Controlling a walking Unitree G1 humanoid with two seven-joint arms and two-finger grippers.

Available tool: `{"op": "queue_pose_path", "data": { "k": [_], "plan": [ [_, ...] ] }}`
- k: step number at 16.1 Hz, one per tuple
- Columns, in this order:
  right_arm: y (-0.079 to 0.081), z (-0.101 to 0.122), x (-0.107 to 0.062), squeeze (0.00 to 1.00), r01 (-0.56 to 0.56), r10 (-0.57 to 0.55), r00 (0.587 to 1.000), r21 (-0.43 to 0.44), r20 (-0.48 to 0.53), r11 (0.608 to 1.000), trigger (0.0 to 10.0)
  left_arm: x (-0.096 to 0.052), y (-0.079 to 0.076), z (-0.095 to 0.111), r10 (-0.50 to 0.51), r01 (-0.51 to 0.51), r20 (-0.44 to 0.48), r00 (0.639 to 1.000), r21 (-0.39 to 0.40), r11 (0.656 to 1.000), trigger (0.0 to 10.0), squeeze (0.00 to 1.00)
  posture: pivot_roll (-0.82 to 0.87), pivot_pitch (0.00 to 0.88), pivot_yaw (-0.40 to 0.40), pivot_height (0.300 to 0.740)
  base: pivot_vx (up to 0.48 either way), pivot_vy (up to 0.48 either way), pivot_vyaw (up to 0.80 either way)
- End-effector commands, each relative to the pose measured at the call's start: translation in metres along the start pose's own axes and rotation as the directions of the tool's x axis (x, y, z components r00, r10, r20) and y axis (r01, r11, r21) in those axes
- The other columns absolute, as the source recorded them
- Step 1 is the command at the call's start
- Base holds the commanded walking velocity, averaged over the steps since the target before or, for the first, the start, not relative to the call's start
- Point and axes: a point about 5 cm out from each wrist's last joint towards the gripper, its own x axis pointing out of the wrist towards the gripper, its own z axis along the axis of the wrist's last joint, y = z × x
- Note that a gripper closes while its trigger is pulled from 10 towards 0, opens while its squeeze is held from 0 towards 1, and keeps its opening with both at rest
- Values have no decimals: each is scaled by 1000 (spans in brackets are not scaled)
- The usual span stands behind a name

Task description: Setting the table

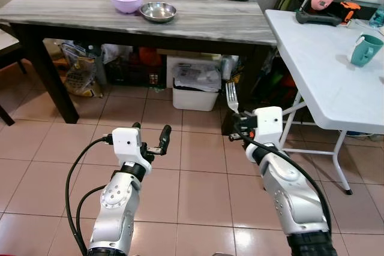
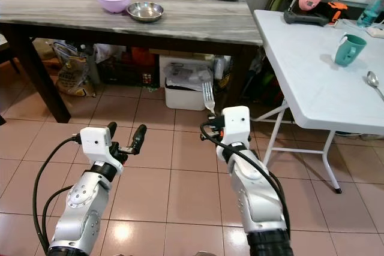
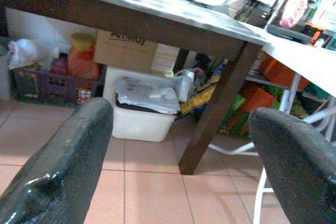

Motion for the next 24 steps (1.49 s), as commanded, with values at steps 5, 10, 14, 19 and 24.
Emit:
{"op": "queue_pose_path", "data": {
  "k": [5, 10, 14, 19, 24],
  "plan": [
    [-8, 3, -2, 0, 56, -58, 997, 43, 43, 998, 10000, 5, 8, 4, -19, 19, 15, 1000, 23, 1000, 10000, 0, -190, 14, -77, 740, 0, 0, 0],
    [-10, 2, -3, 0, 79, -81, 995, 42, 50, 996, 10000, 12, 5, 6, -43, 42, 21, 999, 25, 999, 10000, 0, -215, 15, -49, 740, 51, 0, -174],
    [-12, 1, -6, 0, 101, -104, 993, 53, 56, 993, 10000, 16, -1, 6, -79, 79, 22, 997, 15, 997, 10000, 0, -232, 15, -27, 740, 323, 0, -503],
    [-15, 2, -10, 0, 125, -127, 989, 37, 79, 991, 10000, 20, -2, 6, -102, 102, 20, 995, 21, 995, 10000, 0, -249, 18, -9, 740, 359, 48, -315],
    [-17, 3, -14, 0, 141, -143, 985, 27, 93, 990, 10000, 21, -8, 4, -127, 127, 10, 992, 16, 992, 10000, 0, -265, 23, 1, 740, 384, 49, 625]
  ]
}}
